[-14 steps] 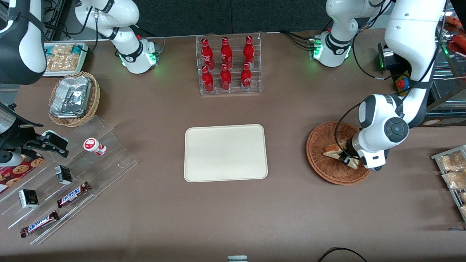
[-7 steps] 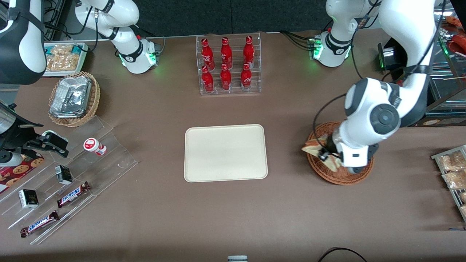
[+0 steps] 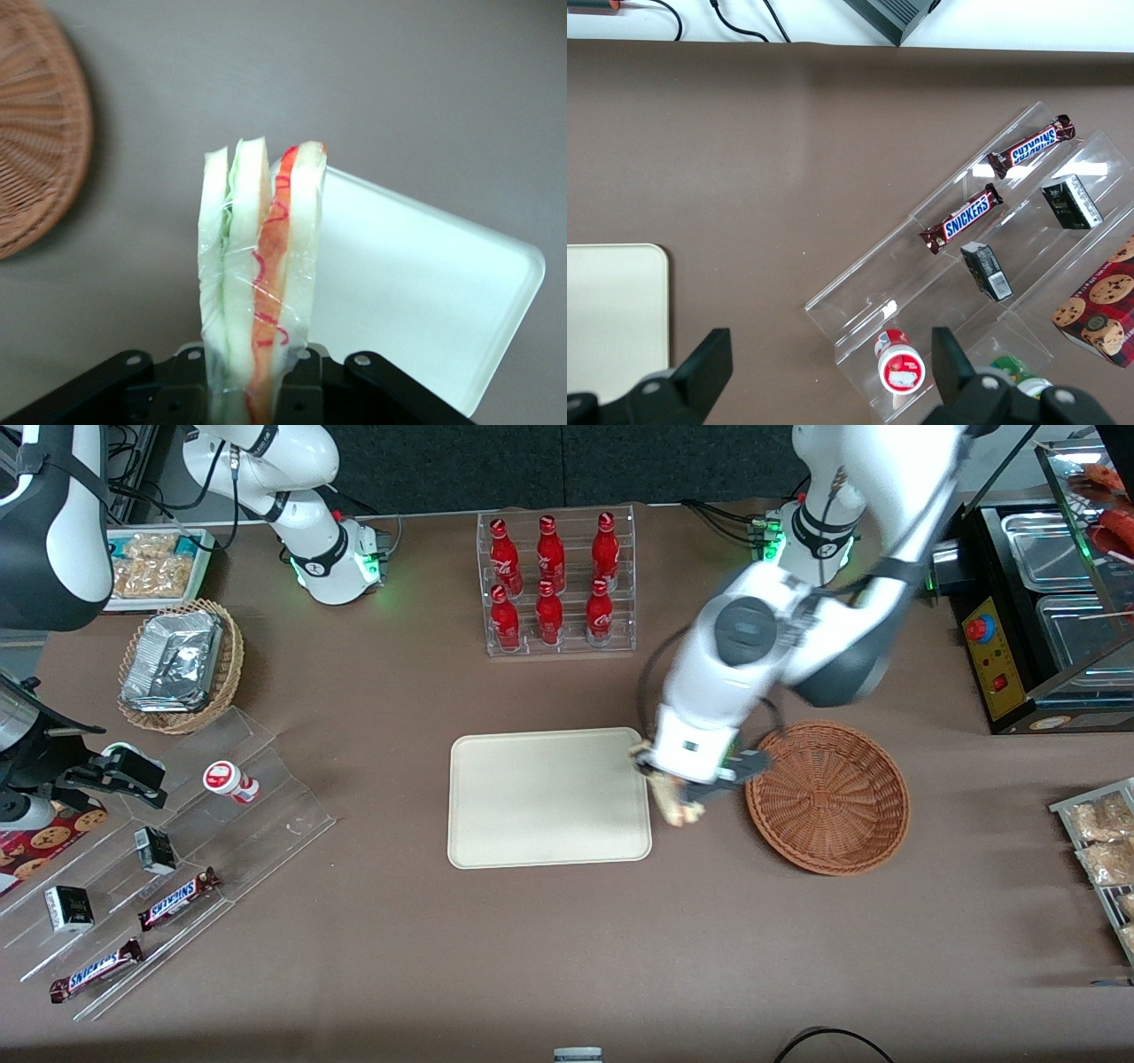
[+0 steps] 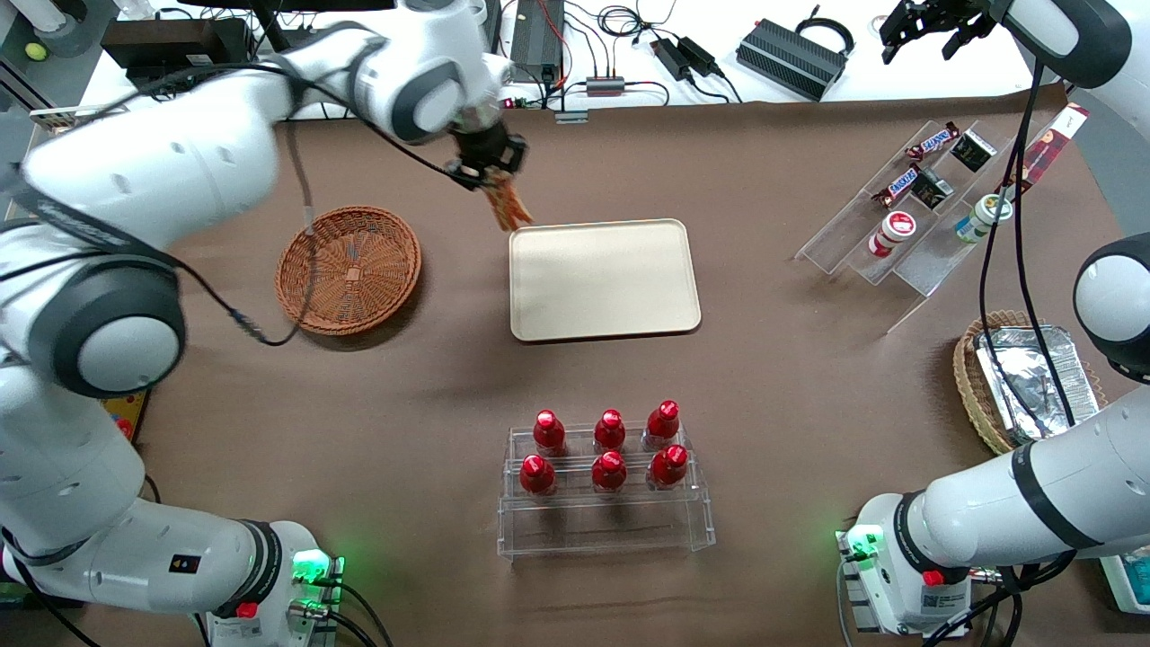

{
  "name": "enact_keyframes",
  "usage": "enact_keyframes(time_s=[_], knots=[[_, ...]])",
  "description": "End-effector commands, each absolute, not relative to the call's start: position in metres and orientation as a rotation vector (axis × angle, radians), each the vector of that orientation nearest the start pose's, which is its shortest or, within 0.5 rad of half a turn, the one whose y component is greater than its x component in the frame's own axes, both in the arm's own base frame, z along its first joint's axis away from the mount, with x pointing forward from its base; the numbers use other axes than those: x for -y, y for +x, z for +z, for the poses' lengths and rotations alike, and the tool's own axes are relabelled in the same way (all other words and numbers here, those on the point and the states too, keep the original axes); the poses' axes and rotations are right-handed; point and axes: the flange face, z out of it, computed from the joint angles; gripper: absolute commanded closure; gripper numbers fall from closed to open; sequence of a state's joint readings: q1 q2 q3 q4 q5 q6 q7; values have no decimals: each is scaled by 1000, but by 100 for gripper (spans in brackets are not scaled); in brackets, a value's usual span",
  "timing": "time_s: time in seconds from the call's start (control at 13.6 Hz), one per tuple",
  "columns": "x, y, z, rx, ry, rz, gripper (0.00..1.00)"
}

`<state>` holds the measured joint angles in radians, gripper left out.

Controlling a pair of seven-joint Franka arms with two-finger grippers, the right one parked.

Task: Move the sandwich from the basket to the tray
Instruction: 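Carry the sandwich over the cream tray and lower it, then set the sandwich upright on the tray and open the left gripper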

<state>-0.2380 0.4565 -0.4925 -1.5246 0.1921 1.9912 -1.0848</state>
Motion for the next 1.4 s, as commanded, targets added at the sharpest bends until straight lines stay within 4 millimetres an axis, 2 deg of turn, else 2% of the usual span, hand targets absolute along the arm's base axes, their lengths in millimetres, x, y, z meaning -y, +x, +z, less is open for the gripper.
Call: enact_keyframes(time_s=[0.0,0.22,0.37,0.44,0.66,0.88,1.03,1.18,1.32], knots=[[461,550,409,229,-3190,-38,86],[509,549,370,89,-3223,-4,86],[527,549,334,22,-3201,-11,86],[537,546,322,7,-3210,-8,86],[551,544,285,-6,-3237,-2,86],[565,531,247,-64,-3191,-47,86],[569,525,231,-82,-3176,-43,86],[570,524,219,-92,-3181,-38,78],[569,524,210,-94,-3180,-33,60]])
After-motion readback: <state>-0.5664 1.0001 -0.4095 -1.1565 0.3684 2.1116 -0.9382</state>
